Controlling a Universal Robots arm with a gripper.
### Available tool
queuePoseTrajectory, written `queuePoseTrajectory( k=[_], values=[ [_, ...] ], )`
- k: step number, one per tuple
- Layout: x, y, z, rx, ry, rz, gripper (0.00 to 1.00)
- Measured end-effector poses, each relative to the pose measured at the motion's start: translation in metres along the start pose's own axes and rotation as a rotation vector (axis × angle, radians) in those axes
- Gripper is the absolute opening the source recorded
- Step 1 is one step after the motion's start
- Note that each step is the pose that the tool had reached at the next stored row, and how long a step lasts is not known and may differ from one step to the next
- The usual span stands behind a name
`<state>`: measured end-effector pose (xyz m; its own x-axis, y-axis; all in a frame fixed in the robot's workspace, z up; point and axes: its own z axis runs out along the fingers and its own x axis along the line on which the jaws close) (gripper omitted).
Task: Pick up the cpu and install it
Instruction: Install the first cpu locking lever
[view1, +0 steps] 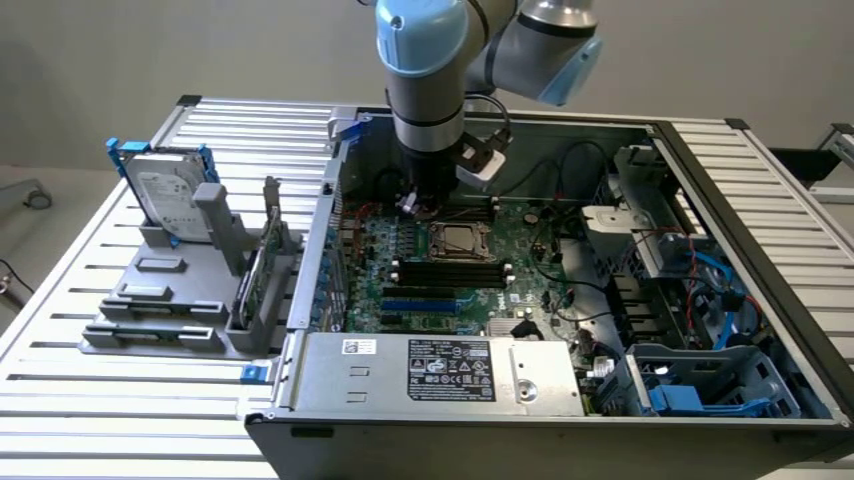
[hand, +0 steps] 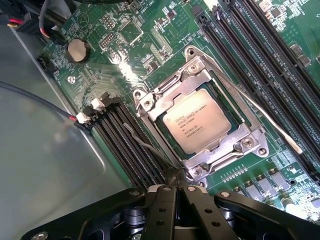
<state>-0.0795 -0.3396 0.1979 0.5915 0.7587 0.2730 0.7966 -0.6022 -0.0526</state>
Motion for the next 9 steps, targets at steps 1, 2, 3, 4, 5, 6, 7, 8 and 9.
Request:
queuePoseTrajectory(
  k=[1, 2, 3, 4, 5, 6, 7, 8, 9],
  values=[
    [0.0003, 0.0, 0.0001, -0.0002, -0.0002, 0.001, 0.11],
    [0.0006, -0.0001, 0.0003, -0.0003, -0.0004, 0.002, 0.11],
    [0.0008, -0.0001, 0.0005, -0.0005, -0.0004, 0.004, 0.11],
    [0.0011, -0.0002, 0.0007, -0.0006, -0.0004, 0.005, 0.11],
    [0.0013, -0.0003, 0.0009, -0.0008, -0.0006, 0.006, 0.11],
    [0.0015, -0.0002, 0.0011, -0.0009, -0.0007, 0.008, 0.11],
    [0.0017, -0.0001, 0.0013, -0.0011, -0.0008, 0.009, 0.11],
    [0.0019, 0.0, 0.0015, -0.0012, -0.001, 0.01, 0.11],
    [0.0021, 0.0002, 0.0018, -0.0015, -0.0013, 0.011, 0.11]
  ],
)
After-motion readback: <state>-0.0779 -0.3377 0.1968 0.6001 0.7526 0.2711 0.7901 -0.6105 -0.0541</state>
